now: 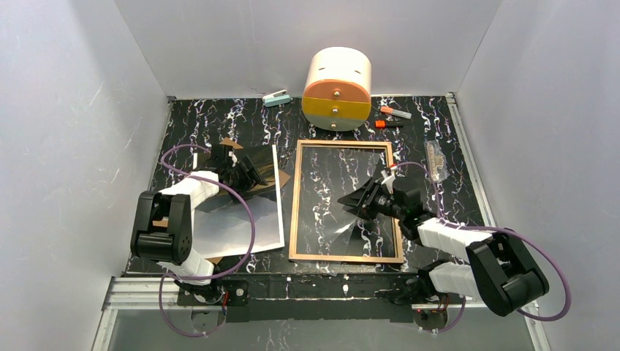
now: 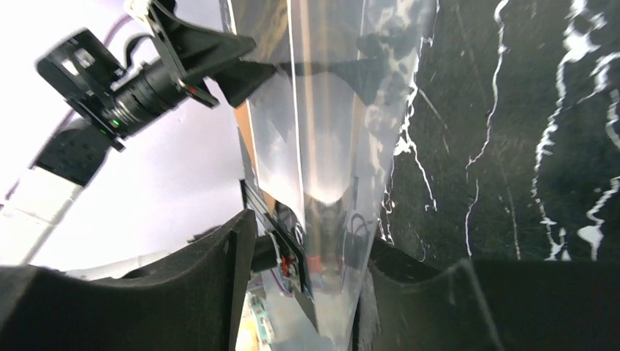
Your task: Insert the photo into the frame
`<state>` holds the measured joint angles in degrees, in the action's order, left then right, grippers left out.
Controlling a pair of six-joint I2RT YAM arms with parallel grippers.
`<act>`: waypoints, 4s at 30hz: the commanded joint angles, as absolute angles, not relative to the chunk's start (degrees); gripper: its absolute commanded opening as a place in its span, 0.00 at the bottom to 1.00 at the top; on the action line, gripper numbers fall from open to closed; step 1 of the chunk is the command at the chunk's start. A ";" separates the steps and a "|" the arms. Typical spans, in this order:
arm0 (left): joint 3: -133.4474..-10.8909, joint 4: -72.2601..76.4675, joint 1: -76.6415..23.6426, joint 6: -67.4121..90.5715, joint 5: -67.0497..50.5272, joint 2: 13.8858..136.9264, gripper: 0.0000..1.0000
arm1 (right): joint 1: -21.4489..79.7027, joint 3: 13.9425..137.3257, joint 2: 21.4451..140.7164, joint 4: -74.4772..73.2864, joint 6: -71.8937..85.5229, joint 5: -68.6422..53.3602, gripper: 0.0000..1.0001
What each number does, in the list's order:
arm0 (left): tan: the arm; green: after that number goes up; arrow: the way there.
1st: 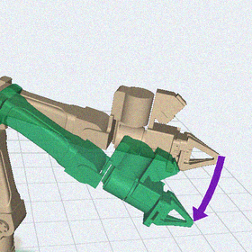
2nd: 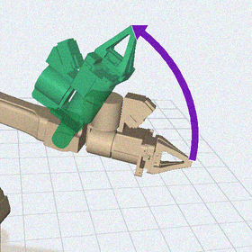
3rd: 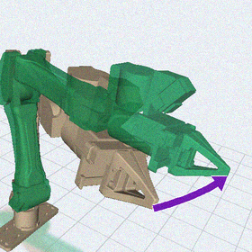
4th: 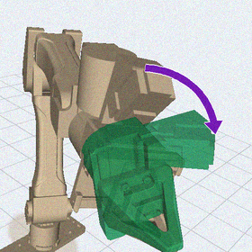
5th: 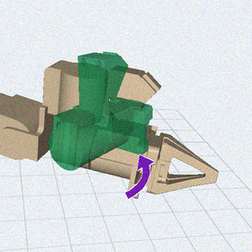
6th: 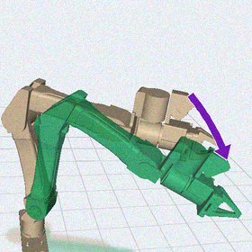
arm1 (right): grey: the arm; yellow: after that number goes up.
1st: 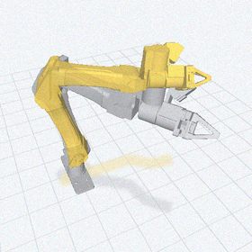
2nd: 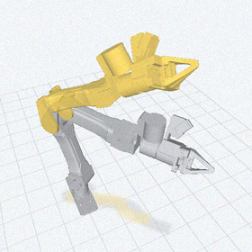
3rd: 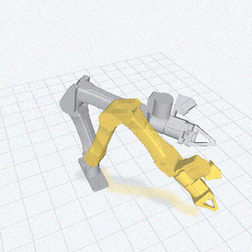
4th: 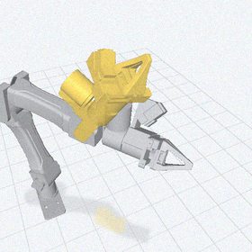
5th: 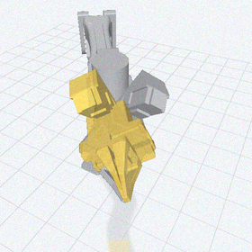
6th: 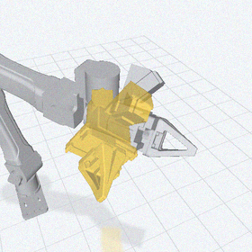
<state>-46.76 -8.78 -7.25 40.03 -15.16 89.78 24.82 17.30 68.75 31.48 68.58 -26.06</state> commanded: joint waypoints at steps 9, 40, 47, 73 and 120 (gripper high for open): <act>-46.48 -14.05 -7.76 38.30 -14.64 89.52 0.72 | 29.97 26.78 66.85 13.24 62.81 -17.11 0.14; -65.47 -18.55 -17.50 26.09 -22.30 100.08 0.76 | 9.96 58.68 83.68 -33.61 17.90 -29.12 0.01; -65.54 -15.99 -19.39 26.81 -24.53 101.80 0.69 | 9.93 59.79 85.73 -32.57 16.91 -26.86 0.01; -65.52 -12.07 -22.59 27.11 -18.34 107.40 0.50 | 9.93 54.41 81.39 -26.11 20.79 -32.88 0.27; -68.10 -21.71 -20.48 26.46 -11.45 101.34 0.46 | 12.55 26.43 72.16 21.09 51.40 -44.04 0.11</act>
<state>-66.83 -17.85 -20.49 27.03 -12.73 105.95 12.16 26.96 75.07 15.22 49.39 -43.86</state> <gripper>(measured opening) 0.433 0.162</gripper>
